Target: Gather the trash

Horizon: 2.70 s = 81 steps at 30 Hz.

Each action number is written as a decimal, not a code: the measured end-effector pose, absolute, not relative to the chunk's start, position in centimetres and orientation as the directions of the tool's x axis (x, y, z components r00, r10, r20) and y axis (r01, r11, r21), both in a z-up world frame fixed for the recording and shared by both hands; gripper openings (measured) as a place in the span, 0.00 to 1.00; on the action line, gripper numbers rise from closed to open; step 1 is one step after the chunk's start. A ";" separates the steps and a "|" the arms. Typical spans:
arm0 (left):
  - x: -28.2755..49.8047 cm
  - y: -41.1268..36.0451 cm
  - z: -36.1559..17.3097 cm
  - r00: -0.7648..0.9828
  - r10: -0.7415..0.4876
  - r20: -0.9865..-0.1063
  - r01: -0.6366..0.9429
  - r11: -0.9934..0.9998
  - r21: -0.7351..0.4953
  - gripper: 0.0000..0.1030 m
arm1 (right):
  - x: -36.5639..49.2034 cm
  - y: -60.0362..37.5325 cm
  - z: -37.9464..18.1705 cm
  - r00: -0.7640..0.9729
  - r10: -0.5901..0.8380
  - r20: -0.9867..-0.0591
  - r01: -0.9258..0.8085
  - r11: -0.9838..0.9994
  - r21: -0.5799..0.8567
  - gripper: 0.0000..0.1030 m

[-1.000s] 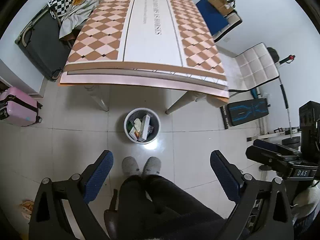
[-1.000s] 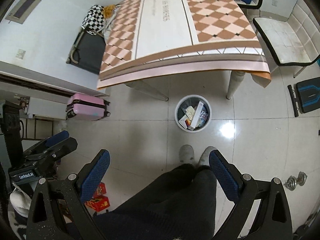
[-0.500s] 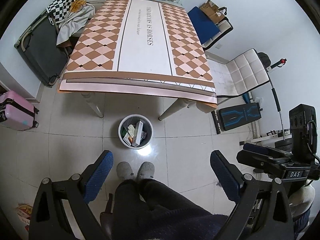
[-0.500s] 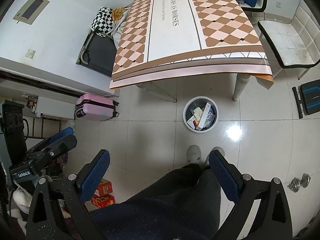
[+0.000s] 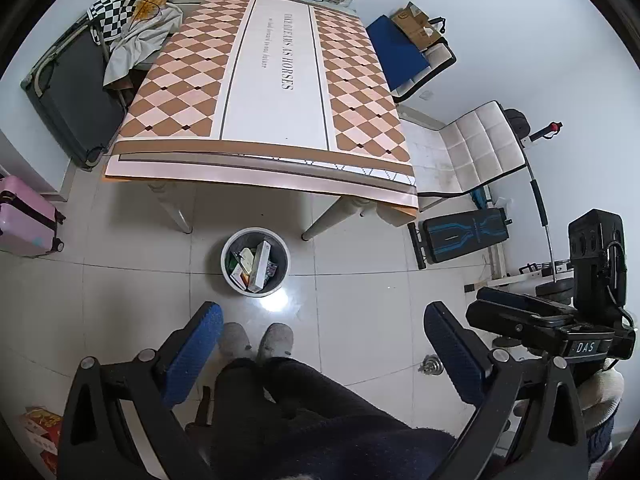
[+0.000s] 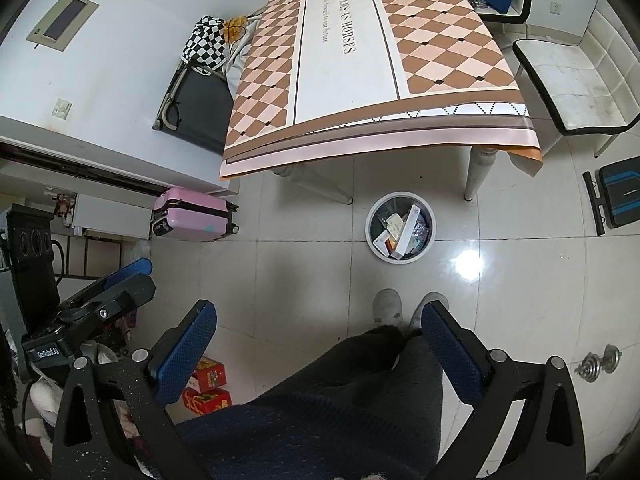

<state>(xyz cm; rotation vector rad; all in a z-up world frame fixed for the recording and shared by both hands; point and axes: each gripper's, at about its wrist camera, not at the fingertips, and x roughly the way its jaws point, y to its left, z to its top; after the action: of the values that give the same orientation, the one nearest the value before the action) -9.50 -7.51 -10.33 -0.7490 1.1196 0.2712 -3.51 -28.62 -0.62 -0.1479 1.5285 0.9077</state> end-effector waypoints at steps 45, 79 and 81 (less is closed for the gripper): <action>-8.9 -9.6 -9.4 0.453 -0.197 -0.869 -0.514 0.739 -0.435 1.00 | -3.9 -29.8 0.4 -0.231 0.417 -0.879 -0.588 0.660 0.468 1.00; -9.7 -9.2 -9.1 0.448 -0.199 -0.871 -0.517 0.738 -0.434 1.00 | -5.3 -28.2 0.4 -0.239 0.412 -0.880 -0.581 0.665 0.469 1.00; -9.8 -9.2 -9.1 0.449 -0.197 -0.872 -0.518 0.738 -0.433 1.00 | -5.2 -28.1 0.3 -0.241 0.408 -0.881 -0.584 0.663 0.468 1.00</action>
<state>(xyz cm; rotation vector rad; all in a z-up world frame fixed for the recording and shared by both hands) -9.81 -9.17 -9.09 -0.7512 1.1137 0.2231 -5.21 -28.14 0.32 -0.1504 1.5587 0.9342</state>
